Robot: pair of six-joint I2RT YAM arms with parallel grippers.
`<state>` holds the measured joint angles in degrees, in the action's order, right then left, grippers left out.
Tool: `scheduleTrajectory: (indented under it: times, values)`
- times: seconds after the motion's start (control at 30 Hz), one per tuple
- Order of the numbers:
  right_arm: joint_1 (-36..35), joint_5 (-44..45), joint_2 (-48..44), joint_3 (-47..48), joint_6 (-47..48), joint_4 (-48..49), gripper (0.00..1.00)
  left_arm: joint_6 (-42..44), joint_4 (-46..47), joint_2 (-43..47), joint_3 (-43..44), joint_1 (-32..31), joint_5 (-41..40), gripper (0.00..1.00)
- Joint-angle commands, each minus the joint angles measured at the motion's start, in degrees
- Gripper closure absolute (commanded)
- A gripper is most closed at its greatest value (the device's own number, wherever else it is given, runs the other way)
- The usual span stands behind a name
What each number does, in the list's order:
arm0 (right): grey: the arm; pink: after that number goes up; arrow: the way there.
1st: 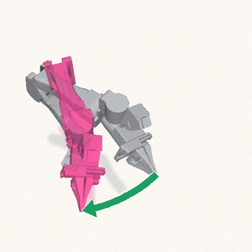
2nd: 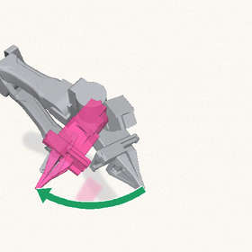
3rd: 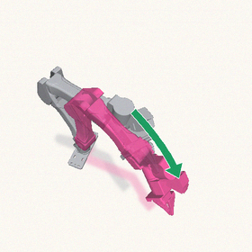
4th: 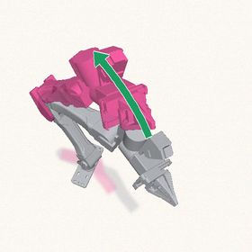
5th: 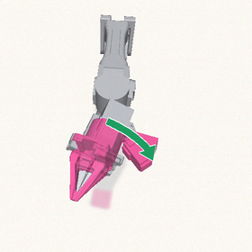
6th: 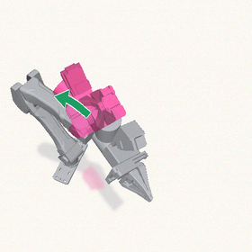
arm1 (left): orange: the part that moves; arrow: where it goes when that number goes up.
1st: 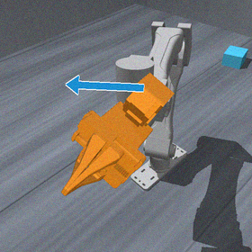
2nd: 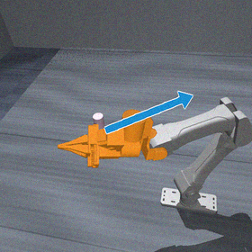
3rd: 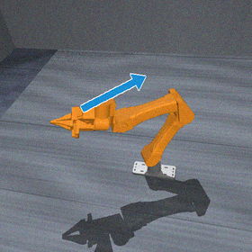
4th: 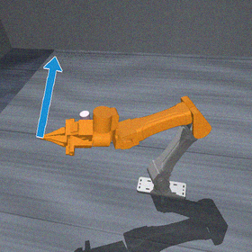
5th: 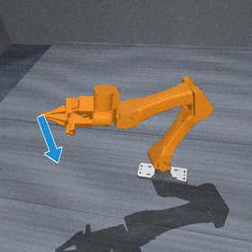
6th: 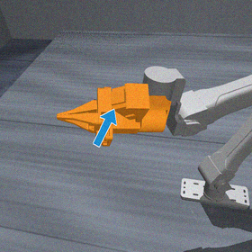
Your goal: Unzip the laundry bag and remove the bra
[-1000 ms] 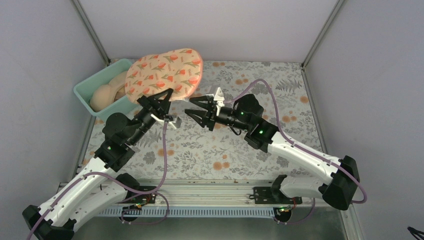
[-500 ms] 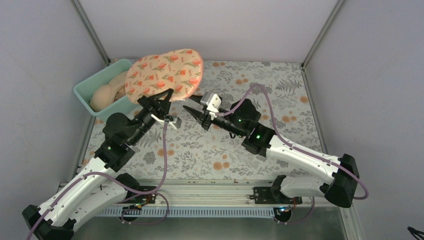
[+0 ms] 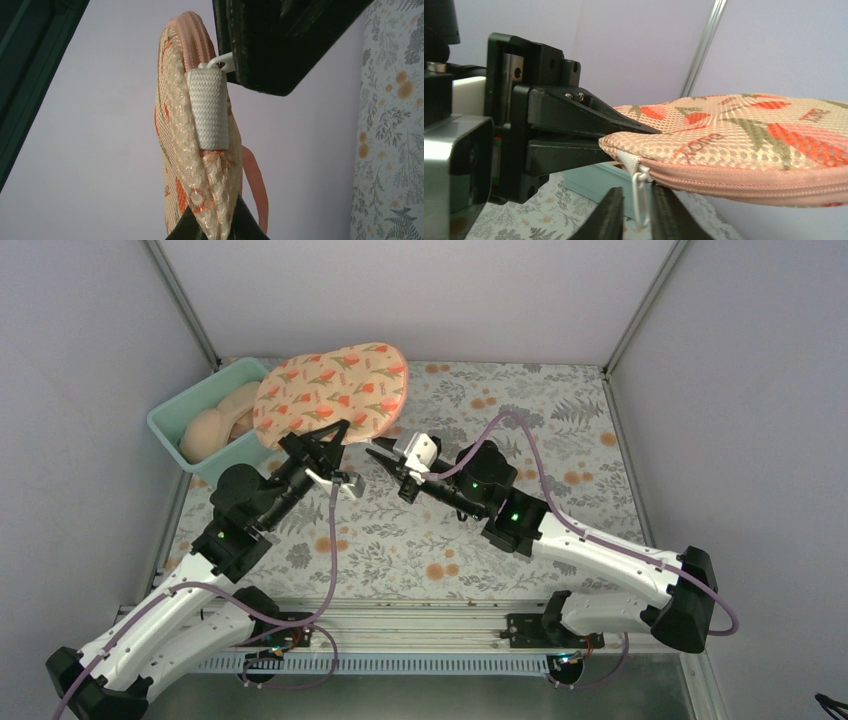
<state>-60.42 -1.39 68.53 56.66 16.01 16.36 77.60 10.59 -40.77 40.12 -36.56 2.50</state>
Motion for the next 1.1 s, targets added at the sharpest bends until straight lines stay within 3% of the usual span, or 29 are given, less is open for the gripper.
scheduleTrajectory:
  times: [0.0, 0.07, 0.2, 0.37, 0.73, 0.9, 0.97, 1.07]
  values:
    - [-0.84, 2.64, -0.15, 2.43, -0.04, -1.25, 0.90, 1.19, 1.63, 0.53, -0.21, -0.27, -0.24, 0.98]
    - [-0.85, 3.00, 0.04, 3.73, -1.32, -3.68, 0.96, 1.55, 1.54, 0.52, -0.50, -0.27, -0.48, 0.98]
    - [-0.88, 3.77, 0.52, 6.29, -4.18, -10.13, 0.97, 1.78, 1.45, 0.98, -1.76, 0.01, -1.44, 0.98]
    - [1.69, 3.64, -3.83, 1.76, -6.96, -15.46, 0.97, 0.19, -1.51, 2.66, -3.55, 0.78, -0.39, 0.98]
    - [9.94, -7.92, -8.37, -2.22, -10.38, -25.40, 0.97, -5.57, -10.62, 5.69, -8.38, 0.70, 8.58, 0.98]
    - [10.13, -17.26, -5.45, -2.32, -10.76, -26.48, 0.96, -15.97, -15.52, 4.18, -8.78, 0.70, 11.41, 0.97]
    - [10.12, -19.77, -3.72, -2.33, -12.36, -26.11, 0.96, -20.94, -16.91, 3.62, -9.56, 0.70, 12.67, 0.74]
    - [10.06, -22.56, -1.88, -2.09, -15.47, -24.13, 0.96, -27.34, -17.94, 3.74, -10.52, 0.70, 15.27, 0.49]
